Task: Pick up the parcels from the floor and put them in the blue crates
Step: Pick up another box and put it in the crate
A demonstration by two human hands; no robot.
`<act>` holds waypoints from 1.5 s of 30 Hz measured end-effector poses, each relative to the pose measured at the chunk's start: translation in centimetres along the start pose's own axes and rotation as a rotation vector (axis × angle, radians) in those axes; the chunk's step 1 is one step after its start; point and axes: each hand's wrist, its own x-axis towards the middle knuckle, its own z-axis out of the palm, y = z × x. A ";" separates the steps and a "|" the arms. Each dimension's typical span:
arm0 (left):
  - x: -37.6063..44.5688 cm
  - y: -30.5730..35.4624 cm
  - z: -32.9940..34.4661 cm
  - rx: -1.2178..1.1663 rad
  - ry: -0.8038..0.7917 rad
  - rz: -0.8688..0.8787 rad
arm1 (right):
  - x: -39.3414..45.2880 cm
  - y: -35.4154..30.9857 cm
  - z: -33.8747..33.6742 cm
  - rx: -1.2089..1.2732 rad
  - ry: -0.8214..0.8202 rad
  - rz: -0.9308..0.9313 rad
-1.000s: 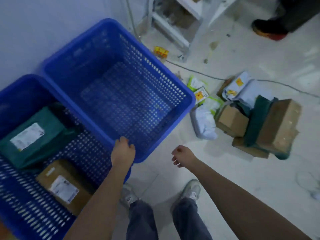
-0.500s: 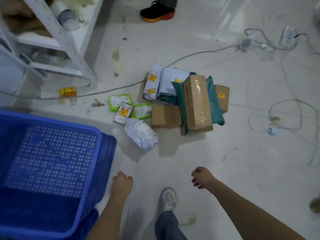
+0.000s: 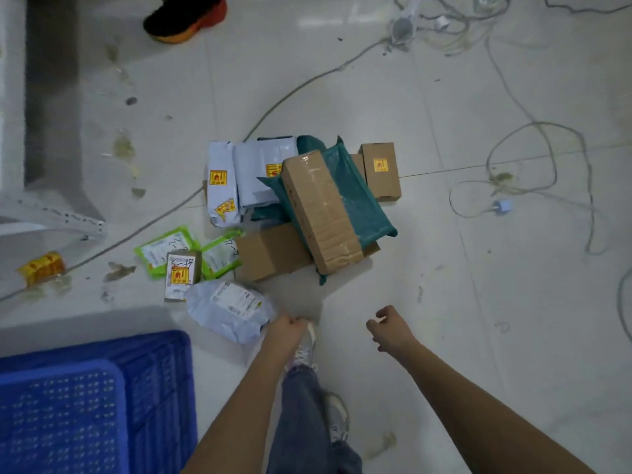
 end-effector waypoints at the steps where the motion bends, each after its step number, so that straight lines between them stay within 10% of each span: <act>1: 1.1 0.9 0.0 -0.013 -0.036 -0.035 | 0.7 -0.9 -0.2 -0.030 0.019 -0.020; 17: 12.8 13.5 0.6 -0.182 -0.015 0.000 | 10.2 -12.4 -1.2 0.156 0.077 -0.137; 25: 11.0 11.7 1.6 -0.411 0.138 -0.115 | 7.4 -10.3 2.0 -0.200 0.310 -0.383; 31: 10.3 10.2 -0.9 -0.222 0.202 -0.145 | 5.4 -9.3 3.0 -0.251 0.117 -0.677; 38: 8.5 10.6 -3.5 -0.555 -0.095 -0.043 | 6.1 -13.0 0.4 0.568 0.092 -0.185; 43: 6.4 8.9 -5.0 -0.895 -0.364 -0.170 | 6.8 -13.4 -2.0 0.387 -0.479 -0.091; 45: 6.2 8.5 -5.1 -0.889 -0.378 -0.166 | 6.6 -13.5 -2.1 0.361 -0.469 -0.103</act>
